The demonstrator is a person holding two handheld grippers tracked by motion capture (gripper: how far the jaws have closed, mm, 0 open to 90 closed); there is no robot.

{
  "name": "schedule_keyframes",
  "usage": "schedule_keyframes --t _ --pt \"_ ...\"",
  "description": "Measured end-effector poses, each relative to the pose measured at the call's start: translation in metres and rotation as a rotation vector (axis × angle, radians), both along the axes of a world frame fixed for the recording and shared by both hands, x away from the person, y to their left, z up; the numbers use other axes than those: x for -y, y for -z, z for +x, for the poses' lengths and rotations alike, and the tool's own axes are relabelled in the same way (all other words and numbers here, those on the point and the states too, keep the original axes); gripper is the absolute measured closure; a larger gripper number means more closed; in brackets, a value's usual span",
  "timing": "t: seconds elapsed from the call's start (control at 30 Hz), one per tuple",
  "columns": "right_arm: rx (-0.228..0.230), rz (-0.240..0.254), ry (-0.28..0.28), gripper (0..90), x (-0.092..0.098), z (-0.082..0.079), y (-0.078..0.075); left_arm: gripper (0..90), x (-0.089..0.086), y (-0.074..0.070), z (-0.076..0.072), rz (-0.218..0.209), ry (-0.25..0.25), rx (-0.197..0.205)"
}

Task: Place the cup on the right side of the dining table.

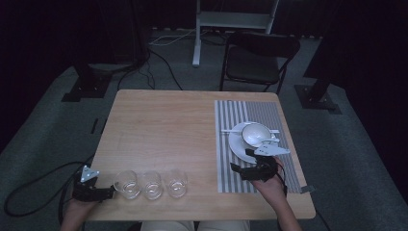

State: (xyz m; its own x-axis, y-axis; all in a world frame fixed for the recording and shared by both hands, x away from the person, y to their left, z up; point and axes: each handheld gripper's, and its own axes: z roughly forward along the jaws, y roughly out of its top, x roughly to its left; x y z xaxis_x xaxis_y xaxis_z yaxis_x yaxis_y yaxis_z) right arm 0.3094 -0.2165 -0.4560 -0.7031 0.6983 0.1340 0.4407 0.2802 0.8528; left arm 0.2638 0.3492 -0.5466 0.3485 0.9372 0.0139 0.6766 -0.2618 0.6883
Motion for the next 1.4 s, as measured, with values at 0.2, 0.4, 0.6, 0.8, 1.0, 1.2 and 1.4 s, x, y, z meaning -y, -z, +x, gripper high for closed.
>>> schedule_keyframes --t 0.2,0.4,0.6,0.8,1.0,1.2,1.4 --pt "-0.003 0.003 -0.054 12.3 -0.018 -0.001 0.000 2.5 0.000 0.000 0.000 0.000 0.000 0.000" --pt "-0.016 0.000 -0.114 12.3 -0.039 -0.001 0.003 2.5 0.000 0.000 0.000 0.000 0.001 0.000" --pt "-0.031 0.008 -0.177 12.3 -0.058 -0.003 0.006 2.5 0.000 0.000 0.000 0.000 0.001 0.000" --pt "-0.059 0.004 -0.251 12.3 -0.083 -0.007 0.014 2.5 0.000 0.000 0.000 0.000 0.001 0.000" --pt "-0.062 -0.007 -0.313 12.3 -0.102 -0.013 0.019 2.5 0.000 0.000 0.000 0.000 0.001 0.000" --pt "-0.091 0.009 -0.369 12.3 -0.114 -0.019 0.026 2.5 0.000 0.000 0.000 -0.001 0.002 0.000" --pt "-0.115 -0.006 -0.416 12.3 -0.128 -0.024 0.037 2.5 0.000 0.000 0.000 -0.001 0.003 0.000"
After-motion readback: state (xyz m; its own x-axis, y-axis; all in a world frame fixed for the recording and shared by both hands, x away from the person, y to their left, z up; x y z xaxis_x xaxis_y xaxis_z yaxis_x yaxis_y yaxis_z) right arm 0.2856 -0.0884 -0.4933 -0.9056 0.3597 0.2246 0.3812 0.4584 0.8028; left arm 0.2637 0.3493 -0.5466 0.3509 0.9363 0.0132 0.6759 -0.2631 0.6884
